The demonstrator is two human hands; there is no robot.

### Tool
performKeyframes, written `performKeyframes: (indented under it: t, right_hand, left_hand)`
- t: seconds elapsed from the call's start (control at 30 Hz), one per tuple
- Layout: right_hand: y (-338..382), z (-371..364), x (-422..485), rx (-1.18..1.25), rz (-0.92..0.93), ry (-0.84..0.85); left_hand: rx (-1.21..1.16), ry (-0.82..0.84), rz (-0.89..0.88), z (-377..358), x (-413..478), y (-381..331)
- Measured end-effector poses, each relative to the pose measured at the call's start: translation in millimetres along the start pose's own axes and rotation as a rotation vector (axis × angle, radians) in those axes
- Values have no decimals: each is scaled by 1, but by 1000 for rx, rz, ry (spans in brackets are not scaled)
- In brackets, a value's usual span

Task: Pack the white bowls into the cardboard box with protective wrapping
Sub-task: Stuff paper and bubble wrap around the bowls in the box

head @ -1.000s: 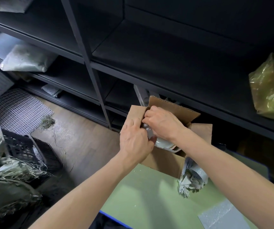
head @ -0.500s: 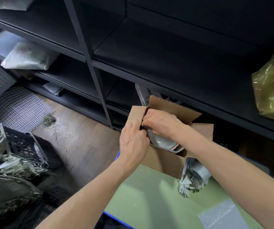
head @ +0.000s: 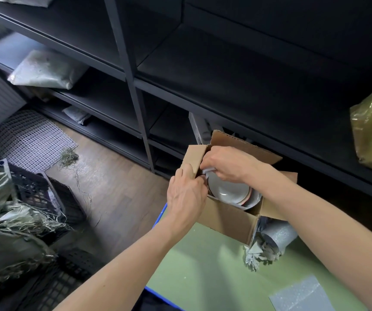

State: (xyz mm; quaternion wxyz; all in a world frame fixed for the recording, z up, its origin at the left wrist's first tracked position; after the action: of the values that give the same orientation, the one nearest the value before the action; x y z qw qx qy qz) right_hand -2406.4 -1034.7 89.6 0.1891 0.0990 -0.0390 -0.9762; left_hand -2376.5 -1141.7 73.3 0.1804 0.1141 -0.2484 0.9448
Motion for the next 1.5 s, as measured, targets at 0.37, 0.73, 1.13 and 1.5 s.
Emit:
performKeyframes:
  t: [0.37, 0.73, 1.13, 1.5]
  right_hand:
    - [1, -8, 7, -29, -58, 146]
    - [-7, 18, -3, -1, -101, -51]
    - [-9, 22, -9, 9, -156, -191]
    - [-1, 21, -21, 99, -182, -237]
  left_hand:
    - [-2, 38, 22, -4, -3, 2]
    - [-9, 23, 16, -1, -4, 3]
    - [-21, 59, 21, -1, -4, 2]
    - [-43, 91, 35, 0, -4, 4]
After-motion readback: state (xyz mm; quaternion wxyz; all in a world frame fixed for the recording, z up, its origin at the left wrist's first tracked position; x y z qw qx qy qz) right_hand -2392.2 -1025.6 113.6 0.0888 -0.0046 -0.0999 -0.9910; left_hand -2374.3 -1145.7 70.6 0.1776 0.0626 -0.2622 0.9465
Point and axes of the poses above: each hand's wrist, its own x-axis towards the middle knuckle, its own z-axis out of the back of the hand, y = z × x, the point moved 8 cm from there along x, towards the middle knuckle, and after that the axes turned 8 degrees about -y, right-handed, at the moved point
